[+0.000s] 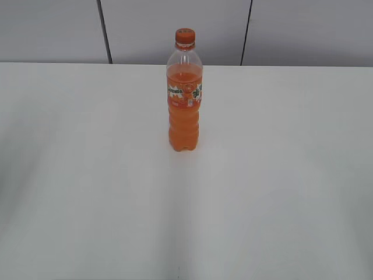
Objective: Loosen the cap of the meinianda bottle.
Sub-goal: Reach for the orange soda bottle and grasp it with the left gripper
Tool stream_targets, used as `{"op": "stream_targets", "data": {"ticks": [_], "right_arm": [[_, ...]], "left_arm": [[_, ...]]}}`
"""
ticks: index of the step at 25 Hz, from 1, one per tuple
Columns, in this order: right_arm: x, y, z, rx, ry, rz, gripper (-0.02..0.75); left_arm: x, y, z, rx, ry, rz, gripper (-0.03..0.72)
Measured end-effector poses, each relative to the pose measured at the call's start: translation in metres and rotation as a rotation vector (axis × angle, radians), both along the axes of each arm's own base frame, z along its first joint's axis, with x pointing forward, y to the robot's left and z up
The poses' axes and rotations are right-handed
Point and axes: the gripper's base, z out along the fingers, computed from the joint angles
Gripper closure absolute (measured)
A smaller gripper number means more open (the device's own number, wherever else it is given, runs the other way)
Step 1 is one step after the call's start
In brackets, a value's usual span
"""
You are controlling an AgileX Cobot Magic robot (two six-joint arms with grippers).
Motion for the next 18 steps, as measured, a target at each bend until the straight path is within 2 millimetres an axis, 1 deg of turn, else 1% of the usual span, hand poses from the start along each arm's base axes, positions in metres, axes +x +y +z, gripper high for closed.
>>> {"op": "stream_targets", "data": {"ticks": [8,12,14,18], "right_arm": [[0.0,0.0,0.0,0.0,0.0,0.0,0.155],[0.0,0.0,0.0,0.0,0.0,0.0,0.155],[0.0,0.0,0.0,0.0,0.0,0.0,0.155],[0.0,0.0,0.0,0.0,0.0,0.0,0.155]], "left_arm": [[0.019,0.0,0.004,-0.012,-0.098,0.018,0.252],[0.035,0.0,-0.002,-0.01,-0.1,0.025,0.252],[0.049,0.0,-0.009,-0.007,-0.082,0.03,0.252],[0.064,0.0,-0.015,-0.005,-0.116,0.04,0.252]]}}
